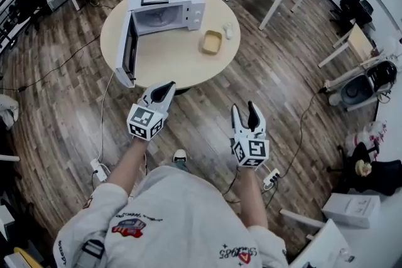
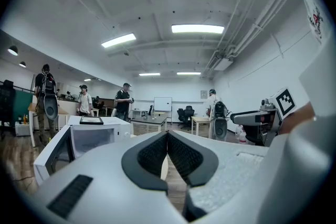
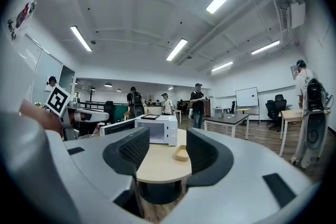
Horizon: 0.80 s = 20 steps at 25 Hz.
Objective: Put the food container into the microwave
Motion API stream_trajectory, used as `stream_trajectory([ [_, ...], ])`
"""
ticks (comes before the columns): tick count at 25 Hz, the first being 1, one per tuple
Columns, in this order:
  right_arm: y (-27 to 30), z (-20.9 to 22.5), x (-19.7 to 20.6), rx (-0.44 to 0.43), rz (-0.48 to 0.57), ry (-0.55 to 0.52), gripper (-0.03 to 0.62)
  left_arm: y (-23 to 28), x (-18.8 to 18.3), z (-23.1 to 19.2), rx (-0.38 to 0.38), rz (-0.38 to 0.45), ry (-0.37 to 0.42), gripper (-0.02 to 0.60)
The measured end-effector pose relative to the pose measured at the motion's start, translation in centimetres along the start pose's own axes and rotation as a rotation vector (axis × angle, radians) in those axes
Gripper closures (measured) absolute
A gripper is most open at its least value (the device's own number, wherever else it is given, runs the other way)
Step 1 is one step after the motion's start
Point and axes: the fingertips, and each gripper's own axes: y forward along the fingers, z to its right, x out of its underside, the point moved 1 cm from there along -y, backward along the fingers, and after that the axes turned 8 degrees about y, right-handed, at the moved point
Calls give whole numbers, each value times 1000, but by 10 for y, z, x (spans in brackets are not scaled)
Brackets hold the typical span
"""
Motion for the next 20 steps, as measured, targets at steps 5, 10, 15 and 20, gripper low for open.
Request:
stream_trajectory([
  [5,65,2,-7,-46,5,-4,387,32,5,-47,-34,-15,10,577],
  [10,116,-4,-6,-103,-17,0,387,42,11,-82,-82,-28,-7,577],
  [15,175,-11,-5,-185,-20,2,387,48,22,-118,-143,-53,-22,577],
  [20,239,-22,-4,-294,-30,3,387,55,30,-153,-234,-67,-44,577],
])
